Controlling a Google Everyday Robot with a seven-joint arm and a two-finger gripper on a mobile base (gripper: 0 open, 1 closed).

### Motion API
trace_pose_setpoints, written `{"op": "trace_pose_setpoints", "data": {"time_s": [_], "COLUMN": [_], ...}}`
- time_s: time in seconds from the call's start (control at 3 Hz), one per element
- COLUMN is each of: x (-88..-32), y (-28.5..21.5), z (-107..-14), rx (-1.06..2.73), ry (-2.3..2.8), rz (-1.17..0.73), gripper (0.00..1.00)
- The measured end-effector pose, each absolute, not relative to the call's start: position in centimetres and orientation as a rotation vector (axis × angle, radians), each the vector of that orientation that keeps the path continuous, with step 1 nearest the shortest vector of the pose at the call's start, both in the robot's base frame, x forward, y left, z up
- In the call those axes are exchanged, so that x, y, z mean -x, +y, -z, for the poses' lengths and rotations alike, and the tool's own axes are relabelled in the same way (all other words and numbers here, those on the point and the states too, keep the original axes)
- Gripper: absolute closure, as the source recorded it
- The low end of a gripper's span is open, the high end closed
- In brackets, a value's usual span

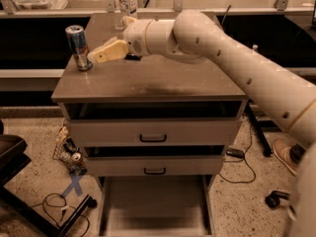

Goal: Place redbull can into bottom drawer

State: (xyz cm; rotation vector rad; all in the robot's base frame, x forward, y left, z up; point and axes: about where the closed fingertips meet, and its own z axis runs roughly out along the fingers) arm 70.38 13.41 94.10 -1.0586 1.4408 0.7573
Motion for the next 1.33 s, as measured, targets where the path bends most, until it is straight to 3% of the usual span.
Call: {"op": "trace_pose_setpoints", "data": {"time_s": [0.67,1.33], "x": [-74.6,-75.3], "y": [18.9,23.2], "z": [-92.9,-91.4], "rx": [1.062,1.060], "ry": [1.413,1.421], "rz": [-0.795,-0.860], "gripper": [0.00,0.00]}}
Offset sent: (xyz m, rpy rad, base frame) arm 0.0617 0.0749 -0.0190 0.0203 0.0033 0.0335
